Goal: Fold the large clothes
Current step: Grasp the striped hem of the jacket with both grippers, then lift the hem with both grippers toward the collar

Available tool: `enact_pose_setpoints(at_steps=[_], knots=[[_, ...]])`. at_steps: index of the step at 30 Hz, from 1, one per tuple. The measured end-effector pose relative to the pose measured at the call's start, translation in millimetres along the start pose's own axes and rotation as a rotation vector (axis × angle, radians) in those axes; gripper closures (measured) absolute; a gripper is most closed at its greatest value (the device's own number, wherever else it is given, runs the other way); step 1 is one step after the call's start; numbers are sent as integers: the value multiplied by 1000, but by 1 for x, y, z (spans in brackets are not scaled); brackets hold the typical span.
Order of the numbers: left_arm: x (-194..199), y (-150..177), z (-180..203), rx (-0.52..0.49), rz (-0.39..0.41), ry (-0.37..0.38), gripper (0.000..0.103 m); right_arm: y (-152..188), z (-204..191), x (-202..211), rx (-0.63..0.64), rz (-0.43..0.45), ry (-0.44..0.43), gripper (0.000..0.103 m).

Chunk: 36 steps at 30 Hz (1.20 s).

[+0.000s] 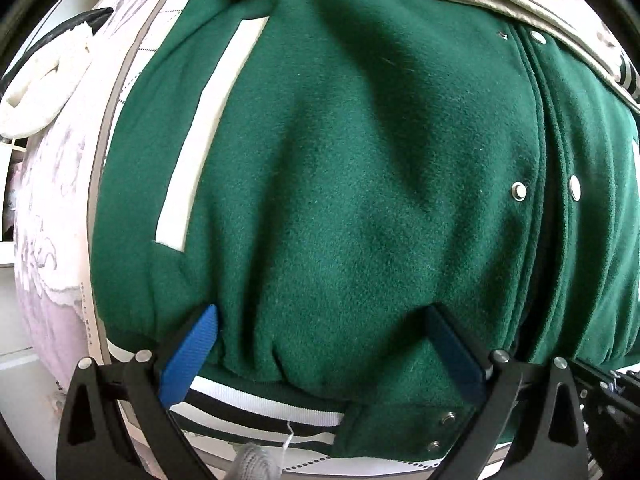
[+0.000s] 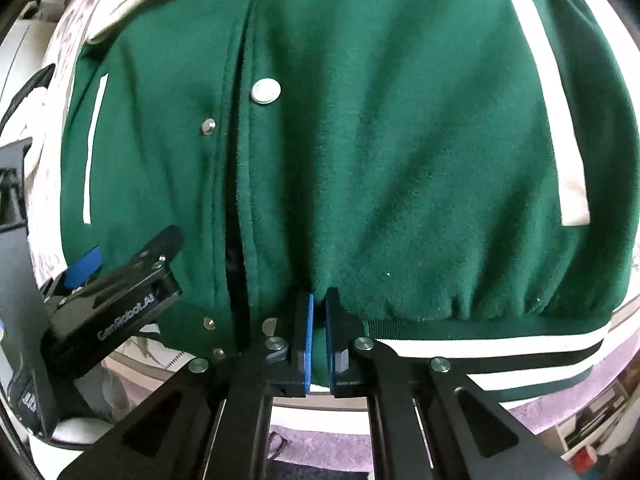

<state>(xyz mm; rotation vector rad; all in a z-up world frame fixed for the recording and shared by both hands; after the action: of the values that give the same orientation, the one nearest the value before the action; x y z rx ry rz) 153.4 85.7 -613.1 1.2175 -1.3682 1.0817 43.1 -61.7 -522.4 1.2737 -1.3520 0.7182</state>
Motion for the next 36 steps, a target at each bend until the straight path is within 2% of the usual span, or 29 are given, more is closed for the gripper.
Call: enact_pose_setpoints(at_steps=[3,4,6,8,11,12,13,14,15,16,17,19,20,24,25,26,31,36], knots=[[1,2,4,0,1,-4,0,-14,15,12,-8,-15,-25,98],[1,2,3,1,-1,-8,0,-29,12,-5,-10,-21,-31,98],[4,2,0,18,-2,-6,0,-30,13,-7,25,-39,-27,98],[11,2,-7,46,0,6,0,-103,3,-51,57,-69,-21,96],[43,1,-20,72,63,-29,0,-123,11,-46,36,-128,-89,92],[54,1,-22,75,85,-49,0,-129,20,-30,29,-130,-124,88],[69,0,-23,78,114,-77,0,-138,27,-21,30,-118,-128,83],[82,0,-21,79,139,-102,0,-143,34,-12,32,-109,-129,64],[93,-1,-17,77,157,-125,0,-149,51,9,31,-91,-133,41],[102,-1,-11,73,173,-153,0,-153,67,25,19,-81,-133,32],[112,0,-2,66,189,-184,0,-157,84,39,6,-72,-132,29],[128,3,27,44,221,-245,0,-167,117,61,-15,-60,-110,29],[133,2,38,34,228,-269,0,-170,133,60,-22,-55,-102,29],[141,9,118,-42,220,-350,0,-190,220,92,-26,-33,-70,29],[142,11,141,-58,210,-365,0,-197,235,90,-24,-36,-64,29],[144,14,155,-69,202,-376,0,-204,249,84,-23,-41,-61,29],[143,31,264,-111,143,-397,0,-233,348,110,-22,-41,-52,29],[120,51,363,-264,119,-458,0,-257,442,121,-99,-38,-42,29]])
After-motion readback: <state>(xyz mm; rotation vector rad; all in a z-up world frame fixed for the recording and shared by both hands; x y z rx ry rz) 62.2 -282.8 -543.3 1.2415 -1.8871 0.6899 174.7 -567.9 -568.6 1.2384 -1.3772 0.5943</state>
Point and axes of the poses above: each gripper's, at about its wrist camera, not at the fingertips, and x roughly against the way its jaws point, z to its right, y to its underside, the point moved 1 cm from there along -x, roughly the way its jaws point, and after that the axes turned 2 degrees about -x, right-handed, at the moved point
